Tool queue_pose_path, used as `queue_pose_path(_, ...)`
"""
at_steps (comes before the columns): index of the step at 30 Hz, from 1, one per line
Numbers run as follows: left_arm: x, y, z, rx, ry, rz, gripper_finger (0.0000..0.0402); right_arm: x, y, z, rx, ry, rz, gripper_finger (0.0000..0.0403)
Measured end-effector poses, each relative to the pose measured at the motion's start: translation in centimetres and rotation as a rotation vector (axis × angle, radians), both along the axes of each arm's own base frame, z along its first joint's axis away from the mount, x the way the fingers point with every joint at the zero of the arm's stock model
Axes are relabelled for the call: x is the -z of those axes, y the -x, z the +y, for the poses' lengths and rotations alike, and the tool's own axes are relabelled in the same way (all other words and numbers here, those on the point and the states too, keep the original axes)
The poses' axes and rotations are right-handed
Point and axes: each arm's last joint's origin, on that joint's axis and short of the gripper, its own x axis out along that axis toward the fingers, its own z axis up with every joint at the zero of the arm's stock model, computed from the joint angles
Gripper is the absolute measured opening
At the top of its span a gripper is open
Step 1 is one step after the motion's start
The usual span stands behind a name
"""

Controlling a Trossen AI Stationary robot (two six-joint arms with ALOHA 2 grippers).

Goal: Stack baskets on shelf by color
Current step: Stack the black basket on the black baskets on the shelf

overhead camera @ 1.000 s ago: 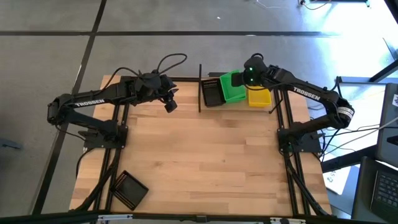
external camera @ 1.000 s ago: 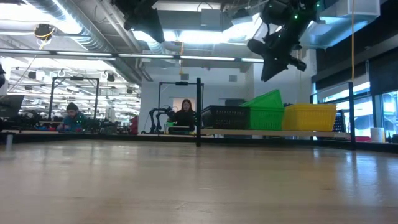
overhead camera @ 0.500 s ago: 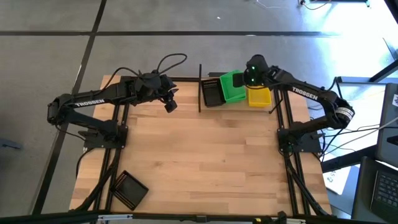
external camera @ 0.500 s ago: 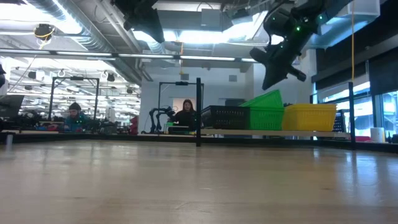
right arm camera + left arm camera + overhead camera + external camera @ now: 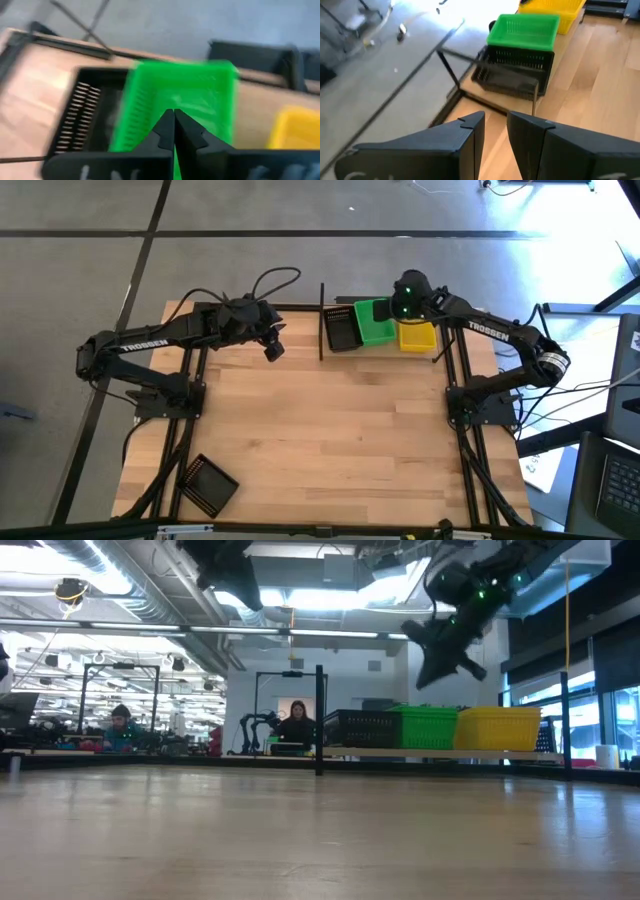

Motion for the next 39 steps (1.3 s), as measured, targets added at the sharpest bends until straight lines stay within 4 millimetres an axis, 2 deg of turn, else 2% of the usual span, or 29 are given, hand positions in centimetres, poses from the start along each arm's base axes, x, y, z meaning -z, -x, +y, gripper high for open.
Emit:
queue_pose_path(4, 1.0, 0.7, -0.3, -0.045, 0.145, 0.037, 0.0074, -3.0, -1.3, 0.8, -0.123, 0.109, -0.01, 0.0)
queue_pose_path(7, 1.8, 1.7, -1.2, -0.015, 0.319, 0.102, 0.0074, -5.6, -2.3, 2.4, -0.266, 0.222, -0.026, 0.0)
queue_pose_path(11, 3.0, 2.4, -3.3, 0.105, 0.493, 0.256, 0.0074, -8.4, -3.5, 5.1, -0.44, 0.357, -0.041, 0.0)
queue_pose_path(15, 3.6, 3.0, -6.1, 0.246, 0.621, 0.377, 0.0074, -10.2, -4.7, 8.1, -0.666, 0.427, -0.097, 0.0)
queue_pose_path(19, 3.6, 3.7, -9.3, 0.437, 0.686, 0.462, 0.0074, -10.9, -5.7, 10.9, -0.837, 0.451, -0.143, 0.0)
queue_pose_path(26, 3.7, 5.2, -14.9, 0.736, 0.674, 0.599, 0.0074, -10.9, -6.6, 14.6, -0.979, 0.452, -0.169, 0.0)
queue_pose_path(30, 3.7, 6.1, -16.9, 0.787, 0.643, 0.628, 0.0074, -10.9, -6.8, 16.5, -1.05, 0.443, -0.19, 0.0)
queue_pose_path(33, 3.9, 6.9, -18.2, 0.841, 0.583, 0.649, 0.0074, -10.8, -6.8, 17.9, -1.165, 0.396, -0.234, 0.0)
queue_pose_path(39, 6.1, 8.4, -20.6, 0.852, 0.543, 0.676, 0.0074, -10.7, -6.6, 19.9, -1.274, 0.348, -0.254, 0.0)
